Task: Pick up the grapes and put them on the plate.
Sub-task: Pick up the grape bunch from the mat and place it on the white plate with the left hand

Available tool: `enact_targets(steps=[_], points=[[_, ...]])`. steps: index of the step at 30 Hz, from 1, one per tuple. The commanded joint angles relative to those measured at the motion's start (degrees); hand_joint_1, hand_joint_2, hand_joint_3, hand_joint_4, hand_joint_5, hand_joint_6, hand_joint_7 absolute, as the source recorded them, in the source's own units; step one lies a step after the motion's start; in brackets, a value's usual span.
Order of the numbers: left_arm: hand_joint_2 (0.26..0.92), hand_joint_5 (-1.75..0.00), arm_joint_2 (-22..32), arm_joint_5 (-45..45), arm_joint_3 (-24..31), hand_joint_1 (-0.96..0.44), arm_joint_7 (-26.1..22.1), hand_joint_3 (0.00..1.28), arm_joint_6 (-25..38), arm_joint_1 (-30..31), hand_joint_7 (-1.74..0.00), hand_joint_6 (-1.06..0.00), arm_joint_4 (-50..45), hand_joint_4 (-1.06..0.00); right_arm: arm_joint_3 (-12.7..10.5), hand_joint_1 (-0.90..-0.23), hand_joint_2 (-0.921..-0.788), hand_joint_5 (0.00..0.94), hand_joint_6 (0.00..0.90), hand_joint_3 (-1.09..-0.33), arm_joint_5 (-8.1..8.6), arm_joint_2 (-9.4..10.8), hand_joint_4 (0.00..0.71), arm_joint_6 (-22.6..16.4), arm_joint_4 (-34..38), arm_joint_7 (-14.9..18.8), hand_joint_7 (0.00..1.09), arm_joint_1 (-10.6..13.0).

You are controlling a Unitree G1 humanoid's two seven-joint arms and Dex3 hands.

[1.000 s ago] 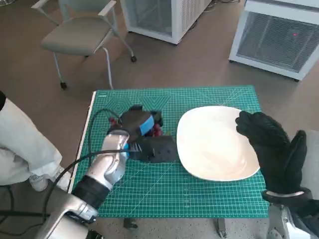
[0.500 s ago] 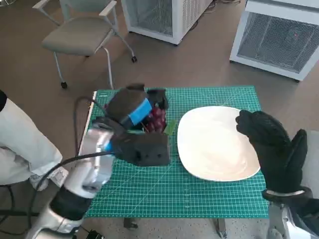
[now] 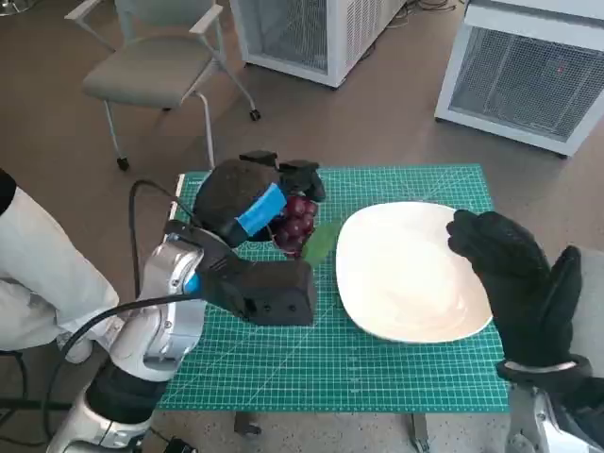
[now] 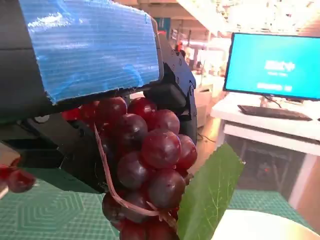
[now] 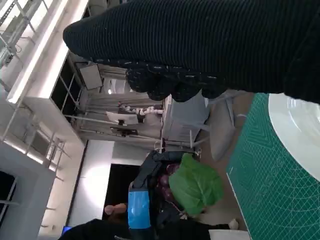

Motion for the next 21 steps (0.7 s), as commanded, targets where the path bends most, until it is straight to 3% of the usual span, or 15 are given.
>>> enact_targets(steps=[1, 4, 7, 12, 14, 19, 21], points=[[0.919, -1.39, -3.61, -0.10, -1.20, 0.01, -1.20, 0.06, 1.66, -4.77, -0.86, -0.76, 2.05, -0.63, -0.13, -0.327, -0.921, 0.875, 0.211, -0.623, 0.46, -0.30, 0.399, 0.51, 0.33, 0.19, 1.04, 0.54], [0.918, -1.28, -6.33, 0.11, -2.22, 0.00, -2.20, 0.08, 3.41, -7.29, -1.06, -0.69, 3.01, -0.63, -0.20, -0.327, -0.921, 0.875, 0.212, -0.623, 0.50, -0.33, 0.399, 0.47, 0.09, 0.20, 1.04, 0.72], [0.918, -1.25, -8.64, 0.12, -3.17, 0.00, -2.68, 0.09, 4.34, -9.25, -1.15, -0.65, 3.49, -0.62, -0.27, -0.328, -0.921, 0.874, 0.212, -0.623, 0.51, -0.38, 0.399, 0.45, -0.25, 0.17, 1.04, 0.96], [0.896, -1.38, -12.81, 0.12, -5.00, 0.00, -2.34, 0.12, 4.39, -12.99, -0.94, -0.72, 6.26, -0.62, -0.60, -0.330, -0.921, 0.875, 0.211, -0.623, 0.53, -0.59, 0.399, 0.40, -0.89, 0.14, 1.04, 1.48], [0.900, -1.41, -14.12, 0.08, -5.77, 0.00, -1.64, 0.13, 3.38, -14.29, -0.94, -0.69, 7.88, -0.61, -0.85, -0.330, -0.921, 0.876, 0.211, -0.623, 0.62, -0.72, 0.399, 0.48, -1.22, 0.12, 1.04, 1.74], [0.917, -1.37, -16.33, -0.19, -7.15, 0.00, 0.66, 0.19, -0.45, -16.97, -1.22, -0.54, 12.63, -0.54, -1.43, -0.331, -0.921, 0.877, 0.210, -0.623, 0.82, -0.86, 0.398, 0.64, -2.04, -0.03, 1.04, 2.42], [0.864, -1.39, -17.36, -0.51, -7.46, 0.00, 1.63, 0.31, -1.96, -18.14, -1.31, -0.51, 15.18, -0.51, -1.58, -0.330, -0.921, 0.878, 0.210, -0.624, 0.77, -0.80, 0.398, 0.70, -2.38, -0.22, 1.04, 2.66]])
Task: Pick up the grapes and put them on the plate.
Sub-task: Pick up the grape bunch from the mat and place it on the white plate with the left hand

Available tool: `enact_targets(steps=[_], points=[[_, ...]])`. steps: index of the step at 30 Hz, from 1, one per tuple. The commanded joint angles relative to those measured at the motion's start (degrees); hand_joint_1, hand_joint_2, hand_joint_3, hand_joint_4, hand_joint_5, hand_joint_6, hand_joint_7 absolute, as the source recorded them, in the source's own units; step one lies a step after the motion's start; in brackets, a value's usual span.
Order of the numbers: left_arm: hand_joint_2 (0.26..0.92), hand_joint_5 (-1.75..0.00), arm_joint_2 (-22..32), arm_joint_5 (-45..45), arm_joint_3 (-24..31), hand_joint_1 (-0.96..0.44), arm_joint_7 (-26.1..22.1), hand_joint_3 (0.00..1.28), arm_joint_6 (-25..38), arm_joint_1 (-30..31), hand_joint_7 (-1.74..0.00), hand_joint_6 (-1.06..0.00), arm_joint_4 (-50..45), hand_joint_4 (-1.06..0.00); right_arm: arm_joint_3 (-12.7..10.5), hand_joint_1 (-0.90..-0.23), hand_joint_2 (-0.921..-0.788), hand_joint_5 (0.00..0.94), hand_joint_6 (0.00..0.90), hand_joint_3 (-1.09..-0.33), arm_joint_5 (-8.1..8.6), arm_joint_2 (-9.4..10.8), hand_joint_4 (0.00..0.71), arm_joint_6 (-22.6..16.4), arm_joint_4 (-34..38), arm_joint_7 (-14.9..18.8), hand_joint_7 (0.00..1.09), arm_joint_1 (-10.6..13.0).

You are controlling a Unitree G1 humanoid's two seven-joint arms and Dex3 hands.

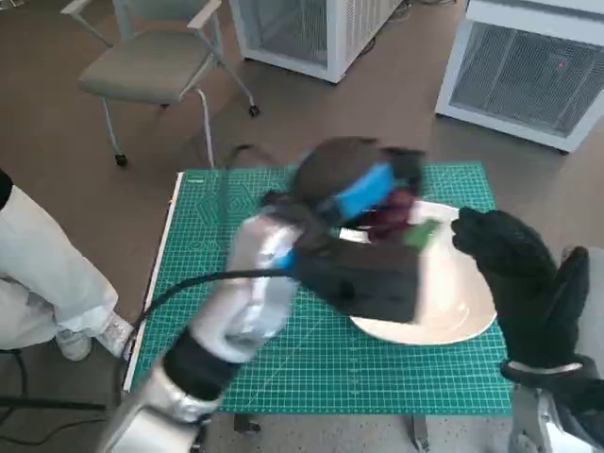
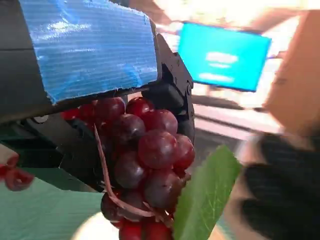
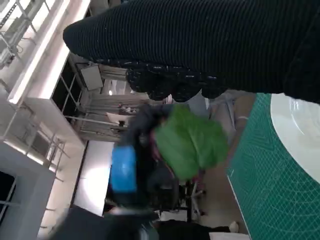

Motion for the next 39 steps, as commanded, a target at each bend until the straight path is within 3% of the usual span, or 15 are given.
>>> enact_targets(steps=[1, 3, 5, 8, 10, 12, 15, 23, 28, 31, 34, 35, 37, 39], points=[[0.809, -1.43, -2.22, -0.57, -0.92, 0.00, 2.73, 0.41, -3.53, -3.62, -1.35, -0.50, 5.65, -0.50, -0.68, -0.329, -0.921, 0.878, 0.210, -0.624, 0.56, -0.52, 0.398, 0.76, -0.60, -0.36, 1.04, 2.13], [0.662, -1.54, -3.16, -0.80, -1.15, 0.00, 3.45, 0.69, -4.72, -4.65, -1.44, -0.51, 8.17, -0.46, -0.73, -0.327, -0.921, 0.879, 0.209, -0.625, 0.35, -0.35, 0.397, 0.79, -1.01, -0.69, 1.04, 2.41], [0.583, -1.58, -4.05, -0.81, -1.53, 0.00, 4.07, 0.84, -5.73, -5.68, -1.50, -0.51, 10.64, -0.45, -0.80, -0.325, -0.921, 0.879, 0.210, -0.626, 0.12, -0.20, 0.396, 0.76, -1.44, -1.04, 1.04, 2.78], [0.634, -1.40, -4.97, -0.60, -2.09, 0.00, 4.63, 0.72, -6.67, -6.82, -1.51, -0.52, 13.31, -0.51, -0.85, -0.323, -0.921, 0.880, 0.211, -0.627, -0.20, -0.09, 0.396, 0.67, -2.14, -1.55, 1.04, 3.34], [0.731, -1.28, -5.19, -0.41, -2.34, 0.00, 4.70, 0.53, -6.93, -7.10, -1.48, -0.52, 14.08, -0.55, -0.85, -0.322, -0.921, 0.880, 0.212, -0.628, -0.38, -0.06, 0.396, 0.59, -2.45, -1.80, 1.03, 3.60], [0.824, -1.24, -5.33, -0.15, -2.63, 0.00, 4.69, 0.36, -7.11, -7.16, -1.44, -0.50, 14.57, -0.56, -0.88, -0.321, -0.921, 0.881, 0.213, -0.629, -0.58, -0.03, 0.395, 0.49, -2.70, -2.06, 1.03, 3.84], [0.887, -1.25, -5.51, 0.06, -2.92, 0.00, 4.79, 0.26, -7.52, -7.21, -1.42, -0.46, 15.44, -0.56, -0.89, -0.321, -0.921, 0.881, 0.214, -0.631, -0.80, 0.03, 0.395, 0.38, -2.99, -2.40, 1.03, 4.11], [0.918, -1.32, -6.29, -0.72, -2.96, 0.00, 4.49, 0.23, -8.41, -8.14, -1.40, -0.47, 18.87, -0.48, -1.08, -0.323, -0.921, 0.880, 0.215, -0.632, -0.99, 0.03, 0.396, -0.14, -3.12, -2.98, 1.03, 4.52], [0.789, -1.39, -7.20, -2.53, -1.87, 0.00, 5.43, 0.45, -9.49, -8.38, -1.39, -0.50, 21.36, -0.50, -1.04, -0.324, -0.921, 0.880, 0.213, -0.631, -1.08, 0.10, 0.396, -0.39, -3.00, -3.27, 1.03, 4.49], [0.857, -1.40, -7.55, -3.73, -1.35, 0.00, 5.30, 0.31, -9.94, -8.46, -1.26, -0.52, 22.49, -0.53, -0.93, -0.326, -0.921, 0.879, 0.213, -0.630, -1.13, 0.16, 0.397, -0.45, -2.95, -3.45, 1.03, 4.45], [0.894, -1.42, -7.54, -4.69, -1.15, 0.02, 4.68, 0.28, -10.49, -8.34, -1.29, -0.46, 23.37, -0.47, -0.82, -0.328, -0.921, 0.878, 0.213, -0.629, -1.17, 0.24, 0.398, -0.47, -2.89, -3.61, 1.03, 4.41], [0.903, -1.44, -7.45, -4.64, -1.31, 0.06, 4.57, 0.29, -10.55, -8.40, -1.22, -0.44, 23.71, -0.45, -0.77, -0.329, -0.921, 0.877, 0.213, -0.628, -1.20, 0.27, 0.398, -0.47, -2.90, -3.66, 1.03, 4.40], [0.907, -1.24, -7.21, -4.08, -1.94, 0.12, 4.46, 0.28, -10.39, -8.72, -0.87, -0.42, 24.46, -0.42, -0.70, -0.331, -0.921, 0.877, 0.213, -0.627, -1.27, 0.31, 0.398, -0.50, -2.92, -3.77, 1.03, 4.40], [0.908, -0.76, -7.03, -3.21, -2.75, 0.08, 4.36, 0.25, -9.74, -9.15, -0.49, -0.42, 25.17, -0.40, -0.64, -0.333, -0.921, 0.876, 0.213, -0.627, -1.30, 0.32, 0.398, -0.54, -2.89, -3.85, 1.03, 4.39]])
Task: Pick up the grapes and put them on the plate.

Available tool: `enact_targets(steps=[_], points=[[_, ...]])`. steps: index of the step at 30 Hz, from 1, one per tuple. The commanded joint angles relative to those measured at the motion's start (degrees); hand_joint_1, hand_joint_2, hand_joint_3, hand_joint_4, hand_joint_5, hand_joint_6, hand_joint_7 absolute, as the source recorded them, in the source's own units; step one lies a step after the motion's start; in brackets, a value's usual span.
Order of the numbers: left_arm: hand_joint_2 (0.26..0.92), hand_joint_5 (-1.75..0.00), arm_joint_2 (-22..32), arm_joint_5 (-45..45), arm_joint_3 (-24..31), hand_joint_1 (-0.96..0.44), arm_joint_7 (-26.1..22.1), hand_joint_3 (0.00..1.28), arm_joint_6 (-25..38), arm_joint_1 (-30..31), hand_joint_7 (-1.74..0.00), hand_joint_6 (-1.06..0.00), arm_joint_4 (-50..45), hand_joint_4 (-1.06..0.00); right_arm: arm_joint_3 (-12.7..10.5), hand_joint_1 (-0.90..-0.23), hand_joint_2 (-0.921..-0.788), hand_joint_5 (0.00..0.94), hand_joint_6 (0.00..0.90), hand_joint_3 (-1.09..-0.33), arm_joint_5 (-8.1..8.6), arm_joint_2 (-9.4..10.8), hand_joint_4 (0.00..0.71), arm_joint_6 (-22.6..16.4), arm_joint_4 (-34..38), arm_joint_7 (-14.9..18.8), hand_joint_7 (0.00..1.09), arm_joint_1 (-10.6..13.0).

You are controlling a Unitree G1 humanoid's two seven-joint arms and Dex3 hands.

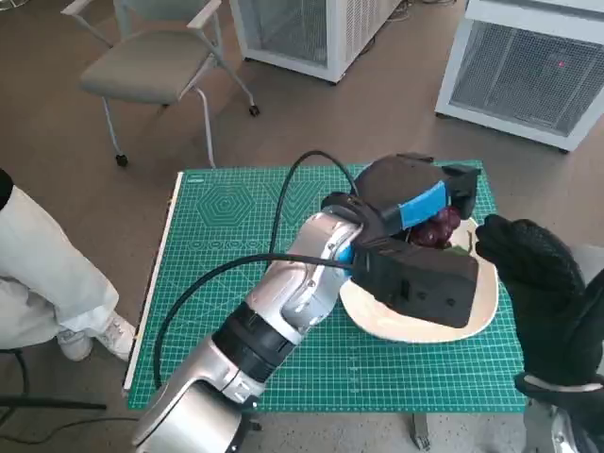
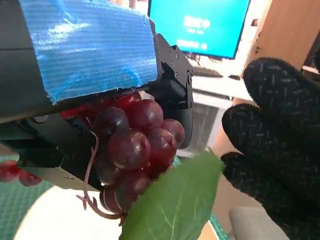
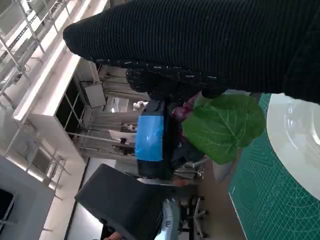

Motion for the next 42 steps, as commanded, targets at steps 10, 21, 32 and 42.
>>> enact_targets(steps=[10, 21, 32, 42], points=[[0.848, -0.02, 0.18, 3.26, -2.73, -0.31, 0.81, 0.04, 1.29, -2.93, -0.01, -0.33, 2.69, -0.22, 0.63, -0.335, -0.921, 0.872, 0.213, -0.625, -0.55, -0.01, 0.398, 0.11, 1.04, -0.57, 1.03, 0.41], [0.885, 0.00, 0.42, 3.40, -2.36, -0.53, 4.32, 0.02, 0.23, -2.00, 0.00, -0.30, 4.38, -0.19, 0.85, -0.335, -0.921, 0.865, 0.212, -0.626, -0.29, -0.15, 0.398, 0.10, 1.57, -0.28, 1.03, -0.04], [0.905, 0.00, 3.79, 0.60, 0.89, -0.52, 4.60, 0.01, 0.09, 1.78, 0.00, -0.29, -0.25, -0.15, 0.91, -0.335, -0.921, 0.861, 0.211, -0.626, 0.08, -0.31, 0.400, 0.20, 2.19, 0.13, 1.03, -0.41], [0.910, -0.01, 10.01, -7.42, 9.16, -0.49, 3.29, 0.01, -3.27, 12.82, 0.00, -0.29, -13.78, -0.17, 1.13, -0.335, -0.921, 0.859, 0.211, -0.627, 0.38, -0.35, 0.401, 0.63, 1.92, 0.23, 1.03, -0.52]])
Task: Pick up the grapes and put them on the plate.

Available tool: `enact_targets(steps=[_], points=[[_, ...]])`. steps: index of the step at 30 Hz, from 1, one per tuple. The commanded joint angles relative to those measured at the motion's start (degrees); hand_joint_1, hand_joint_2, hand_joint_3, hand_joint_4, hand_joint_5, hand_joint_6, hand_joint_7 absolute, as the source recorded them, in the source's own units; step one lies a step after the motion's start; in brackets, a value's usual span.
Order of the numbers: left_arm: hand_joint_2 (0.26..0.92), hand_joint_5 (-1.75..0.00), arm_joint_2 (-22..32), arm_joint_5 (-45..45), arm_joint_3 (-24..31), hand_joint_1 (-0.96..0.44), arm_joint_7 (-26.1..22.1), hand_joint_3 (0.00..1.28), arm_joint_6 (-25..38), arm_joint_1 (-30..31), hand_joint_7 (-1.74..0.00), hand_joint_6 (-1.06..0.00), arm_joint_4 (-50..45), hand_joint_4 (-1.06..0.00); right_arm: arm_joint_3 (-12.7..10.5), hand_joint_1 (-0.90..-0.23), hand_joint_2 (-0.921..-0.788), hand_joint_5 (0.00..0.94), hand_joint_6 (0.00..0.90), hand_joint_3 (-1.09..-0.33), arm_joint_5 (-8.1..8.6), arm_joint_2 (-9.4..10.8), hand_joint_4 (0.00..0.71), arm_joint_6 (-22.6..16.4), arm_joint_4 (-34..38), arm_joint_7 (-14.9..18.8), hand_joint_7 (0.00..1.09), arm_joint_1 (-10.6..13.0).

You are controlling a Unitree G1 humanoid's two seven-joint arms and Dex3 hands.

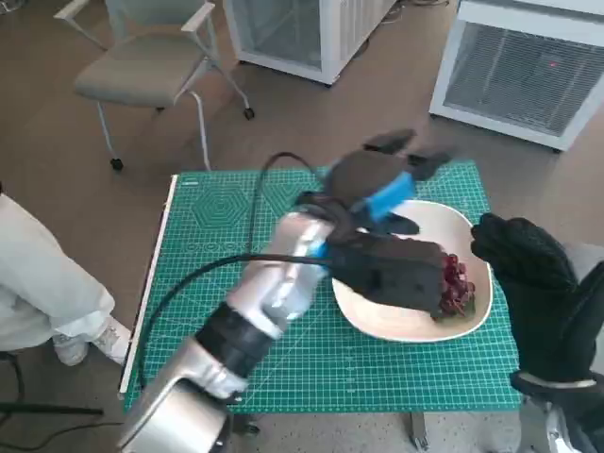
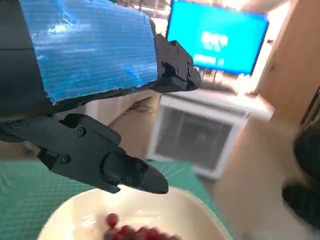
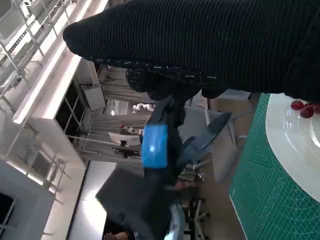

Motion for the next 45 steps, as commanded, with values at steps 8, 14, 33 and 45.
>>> enact_targets(steps=[8, 14, 33, 45], points=[[0.903, -0.02, 2.52, -27.32, 17.11, -0.48, -8.55, 0.00, -13.71, 15.39, -0.02, -0.33, -4.66, -0.21, 0.30, -0.336, -0.921, 0.858, 0.211, -0.626, 0.21, -0.43, 0.402, 0.88, 0.82, 0.60, 1.03, 0.18], [0.904, -0.02, -0.25, -41.70, 24.02, -0.48, -16.00, 0.00, -18.68, 20.75, -0.01, -0.33, -1.52, -0.24, 0.42, -0.335, -0.921, 0.857, 0.211, -0.627, 0.25, -0.38, 0.402, 0.95, 1.29, 0.75, 1.03, -0.30], [0.918, -0.03, -0.34, -54.82, 30.62, -0.44, -26.97, 0.00, -15.00, 29.14, -0.02, -0.38, -4.12, -0.35, 0.43, -0.332, -0.921, 0.852, 0.217, -0.626, 0.34, -0.81, 0.410, 2.19, 1.32, 1.04, 1.03, -1.45], [0.921, -0.01, 0.35, -54.85, 31.80, -0.43, -28.85, 0.01, -15.28, 30.62, -0.01, -0.40, -5.04, -0.35, 0.33, -0.329, -0.921, 0.849, 0.220, -0.625, 0.41, -1.08, 0.412, 2.56, 1.57, 1.36, 1.02, -1.79]])
